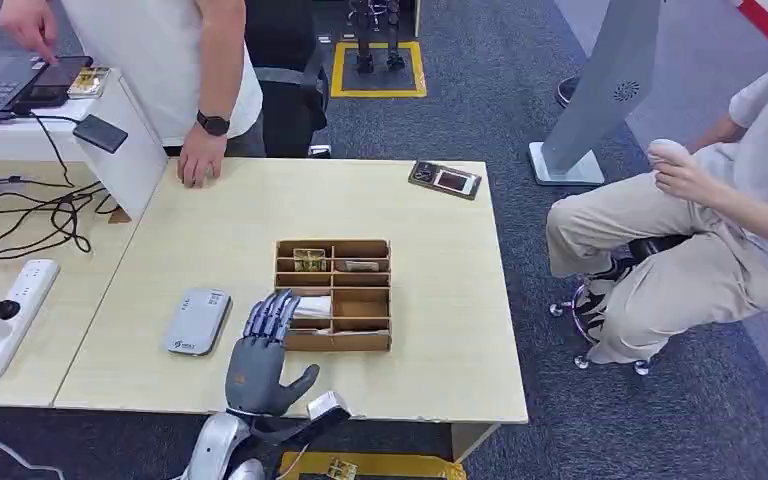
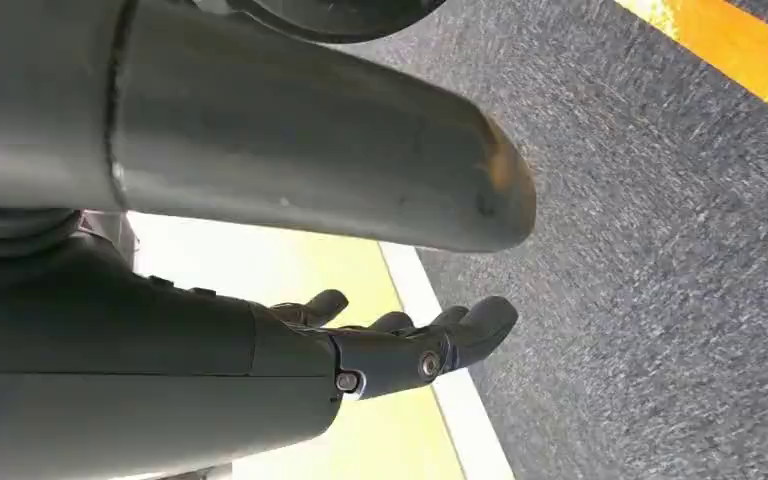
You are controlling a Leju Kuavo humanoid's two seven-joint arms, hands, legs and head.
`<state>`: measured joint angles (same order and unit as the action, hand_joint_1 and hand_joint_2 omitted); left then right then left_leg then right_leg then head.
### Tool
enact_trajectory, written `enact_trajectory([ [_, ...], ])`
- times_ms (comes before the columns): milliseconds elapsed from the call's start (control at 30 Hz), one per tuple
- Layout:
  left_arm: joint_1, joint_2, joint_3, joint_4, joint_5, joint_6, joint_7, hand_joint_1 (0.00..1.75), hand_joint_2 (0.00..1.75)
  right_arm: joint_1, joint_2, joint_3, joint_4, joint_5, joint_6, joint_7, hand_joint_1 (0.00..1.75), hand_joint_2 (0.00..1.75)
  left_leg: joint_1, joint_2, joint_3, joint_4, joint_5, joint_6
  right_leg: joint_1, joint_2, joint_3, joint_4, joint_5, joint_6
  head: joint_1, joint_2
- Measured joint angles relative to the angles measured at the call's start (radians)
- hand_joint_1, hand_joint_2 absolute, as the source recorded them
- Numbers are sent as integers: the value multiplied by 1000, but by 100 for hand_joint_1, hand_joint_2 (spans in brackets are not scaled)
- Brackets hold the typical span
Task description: Pass the card to the sensor for recognition and then transmit it.
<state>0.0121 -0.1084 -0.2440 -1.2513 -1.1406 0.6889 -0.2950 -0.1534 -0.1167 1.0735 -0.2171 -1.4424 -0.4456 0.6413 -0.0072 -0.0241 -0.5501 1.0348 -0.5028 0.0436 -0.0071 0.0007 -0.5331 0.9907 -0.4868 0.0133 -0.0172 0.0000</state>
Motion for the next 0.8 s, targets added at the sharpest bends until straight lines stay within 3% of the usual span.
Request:
enact_trajectory([
  [133,5,-98,142,-60,-8,2,-121,0,175,4,0,0,0,0,0,4,0,0,0,0,0,0,0,0,0,0,0,0,0,0,0,0],
  [233,7,-152,220,-87,-8,2,-149,0,175,6,0,0,0,0,0,5,0,0,0,0,0,0,0,0,0,0,0,0,0,0,0,0],
  [533,25,-166,299,-129,-52,3,-168,0,175,7,0,0,0,0,0,14,0,0,0,0,1,0,0,0,0,0,0,0,0,0,0,0],
  [800,31,-170,320,-155,-137,3,-139,0,175,9,7,0,0,0,4,17,0,0,0,0,0,0,0,0,0,0,0,0,0,0,0,0],
])
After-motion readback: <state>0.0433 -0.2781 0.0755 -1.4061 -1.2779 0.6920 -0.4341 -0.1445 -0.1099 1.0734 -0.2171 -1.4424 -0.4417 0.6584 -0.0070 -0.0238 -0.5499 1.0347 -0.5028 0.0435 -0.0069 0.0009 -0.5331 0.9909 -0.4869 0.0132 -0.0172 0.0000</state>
